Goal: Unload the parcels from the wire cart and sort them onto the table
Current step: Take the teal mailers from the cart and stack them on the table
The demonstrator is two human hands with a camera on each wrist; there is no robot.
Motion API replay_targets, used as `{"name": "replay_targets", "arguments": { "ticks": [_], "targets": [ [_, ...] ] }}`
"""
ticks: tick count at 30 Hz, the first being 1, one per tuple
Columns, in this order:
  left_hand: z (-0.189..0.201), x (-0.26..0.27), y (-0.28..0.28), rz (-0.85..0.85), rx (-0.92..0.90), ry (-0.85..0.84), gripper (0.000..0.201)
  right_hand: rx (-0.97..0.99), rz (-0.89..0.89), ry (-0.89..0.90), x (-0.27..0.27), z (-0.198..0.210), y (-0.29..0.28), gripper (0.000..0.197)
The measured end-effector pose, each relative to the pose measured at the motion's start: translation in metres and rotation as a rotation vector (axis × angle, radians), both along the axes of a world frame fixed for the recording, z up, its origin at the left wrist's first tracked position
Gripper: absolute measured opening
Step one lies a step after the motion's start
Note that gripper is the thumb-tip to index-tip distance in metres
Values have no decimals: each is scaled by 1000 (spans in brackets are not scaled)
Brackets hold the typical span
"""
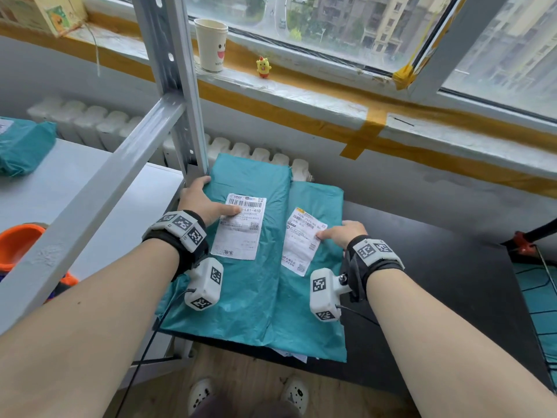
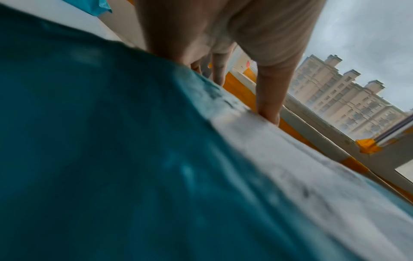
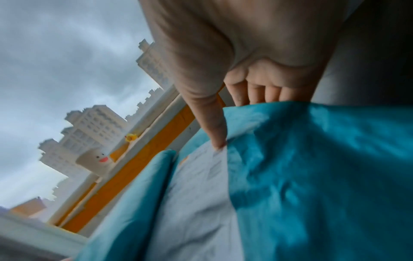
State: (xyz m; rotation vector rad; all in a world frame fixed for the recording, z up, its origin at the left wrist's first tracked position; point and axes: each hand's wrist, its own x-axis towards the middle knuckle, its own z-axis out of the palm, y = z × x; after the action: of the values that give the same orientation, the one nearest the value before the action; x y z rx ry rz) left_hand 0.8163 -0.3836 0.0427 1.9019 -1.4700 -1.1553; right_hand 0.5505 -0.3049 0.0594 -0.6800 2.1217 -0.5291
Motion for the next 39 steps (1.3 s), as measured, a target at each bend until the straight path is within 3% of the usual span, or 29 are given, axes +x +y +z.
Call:
{"name": "replay_targets", "arguments": {
  "ticks": [2,12,15,18,20,22,25,34,39],
  "targets": [
    [4,-6,4,-28,-21,-20,99,-56,18,-17,7,6,-3,25],
    [-13,-3,7,-65,106,-69,101,6,103,61,26,-18,1,49],
    [-13,-1,7,-25,110,-95,101,-46,58,78,26,-13,2,53],
    [-15,-2,7,14,200,-129,94,-166,79,215,28,-2,0,60],
    [-18,-1,6,36,239,-108,89,-245,114,271,33,10,-1,49],
    [-17,0,6,33,252,-102,84,-248,158,134,44,19,-3,31],
    [-11,-3,7,-16,263,-101,81,-145,243,-59,62,23,-3,20],
    [-6,-6,13,-107,262,-153,67,-147,158,-146,72,17,-5,32],
    [5,-10,13,-113,233,-145,63,-166,168,20,64,21,-8,36]
  ]
}}
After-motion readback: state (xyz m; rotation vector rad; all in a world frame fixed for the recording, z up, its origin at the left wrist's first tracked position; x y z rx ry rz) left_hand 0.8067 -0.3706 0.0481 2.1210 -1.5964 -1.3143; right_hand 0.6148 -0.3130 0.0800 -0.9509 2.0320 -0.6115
